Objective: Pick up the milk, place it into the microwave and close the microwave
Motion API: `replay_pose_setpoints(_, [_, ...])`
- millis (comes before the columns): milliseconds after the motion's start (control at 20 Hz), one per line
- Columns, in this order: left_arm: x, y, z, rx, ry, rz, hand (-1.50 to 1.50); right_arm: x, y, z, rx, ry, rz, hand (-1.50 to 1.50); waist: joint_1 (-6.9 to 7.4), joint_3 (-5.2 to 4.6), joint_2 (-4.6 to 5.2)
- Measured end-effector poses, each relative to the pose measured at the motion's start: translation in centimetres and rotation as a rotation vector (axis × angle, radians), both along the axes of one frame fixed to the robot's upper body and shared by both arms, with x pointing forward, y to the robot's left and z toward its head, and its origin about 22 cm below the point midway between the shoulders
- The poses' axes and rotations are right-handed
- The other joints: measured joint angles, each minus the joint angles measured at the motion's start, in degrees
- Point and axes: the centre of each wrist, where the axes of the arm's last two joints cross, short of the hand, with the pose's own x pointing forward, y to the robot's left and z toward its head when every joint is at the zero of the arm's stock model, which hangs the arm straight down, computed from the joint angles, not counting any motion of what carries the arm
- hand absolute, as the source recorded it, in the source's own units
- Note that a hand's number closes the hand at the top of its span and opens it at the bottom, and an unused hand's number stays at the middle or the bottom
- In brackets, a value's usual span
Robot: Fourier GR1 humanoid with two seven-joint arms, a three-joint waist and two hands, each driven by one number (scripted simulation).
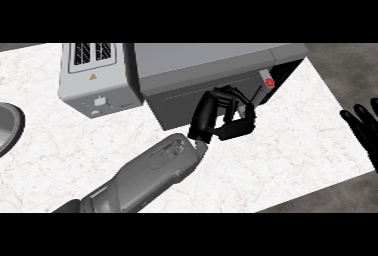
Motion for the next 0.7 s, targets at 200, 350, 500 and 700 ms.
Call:
replay_pose_setpoints(200, [0.1,0.2,0.0,-0.053,-0.001,0.019,1.5,0.1,-0.2,0.7,0.002,-0.004,0.012,-1.5,-0.87,0.03,0.18])
replay_pose_setpoints(350, [0.1,0.3,-0.1,-0.08,-0.007,0.032,1.5,0.3,-0.3,1.4,-0.002,-0.013,0.022,-1.5,-1.36,0.05,0.24])
replay_pose_setpoints(500, [0.1,0.3,-0.2,-0.099,-0.017,0.037,1.5,0.4,-0.4,2.0,-0.003,-0.021,0.031,-1.5,-1.59,0.1,0.34])
replay_pose_setpoints(700, [0.2,0.4,-0.4,-0.117,-0.036,0.036,1.5,0.6,-0.6,2.8,-0.011,-0.03,0.038,-1.5,-1.78,0.13,0.46])
